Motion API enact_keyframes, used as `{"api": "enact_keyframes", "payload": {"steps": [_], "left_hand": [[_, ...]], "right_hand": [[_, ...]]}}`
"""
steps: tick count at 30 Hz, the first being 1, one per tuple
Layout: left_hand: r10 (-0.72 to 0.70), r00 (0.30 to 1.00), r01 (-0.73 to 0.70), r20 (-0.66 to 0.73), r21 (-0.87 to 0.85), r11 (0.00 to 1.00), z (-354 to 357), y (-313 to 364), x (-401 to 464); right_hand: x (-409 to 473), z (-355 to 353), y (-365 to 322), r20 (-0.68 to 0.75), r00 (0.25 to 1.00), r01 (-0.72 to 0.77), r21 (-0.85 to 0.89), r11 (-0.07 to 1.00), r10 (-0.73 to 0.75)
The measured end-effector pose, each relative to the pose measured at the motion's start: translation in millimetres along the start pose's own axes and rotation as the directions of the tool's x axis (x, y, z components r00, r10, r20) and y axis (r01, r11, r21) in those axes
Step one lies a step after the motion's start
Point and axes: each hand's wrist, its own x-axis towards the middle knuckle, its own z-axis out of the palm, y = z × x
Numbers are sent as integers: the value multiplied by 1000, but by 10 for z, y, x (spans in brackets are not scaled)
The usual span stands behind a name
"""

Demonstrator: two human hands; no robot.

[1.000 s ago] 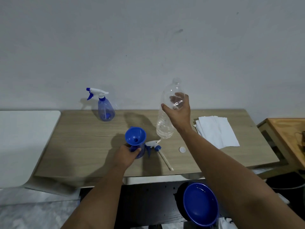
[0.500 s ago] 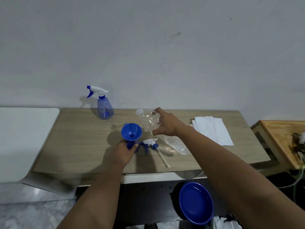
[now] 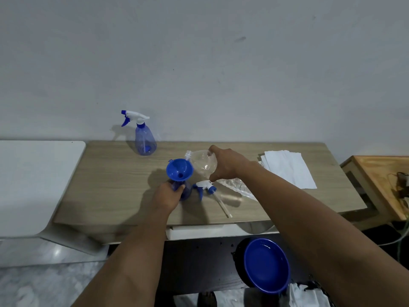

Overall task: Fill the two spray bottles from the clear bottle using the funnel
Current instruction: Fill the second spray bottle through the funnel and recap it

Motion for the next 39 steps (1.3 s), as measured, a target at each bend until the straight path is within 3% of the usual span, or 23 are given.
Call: {"api": "enact_keyframes", "payload": {"steps": [14,39], "left_hand": [[46,999,-45,-13,52,998,24,-27,23],[56,998,-56,15,-36,998,37,-25,56]], "right_hand": [[-26,-6,-26,37,999,14,-133,991,-9],[-76,-109,-129,45,999,-8,-271,963,21]]}}
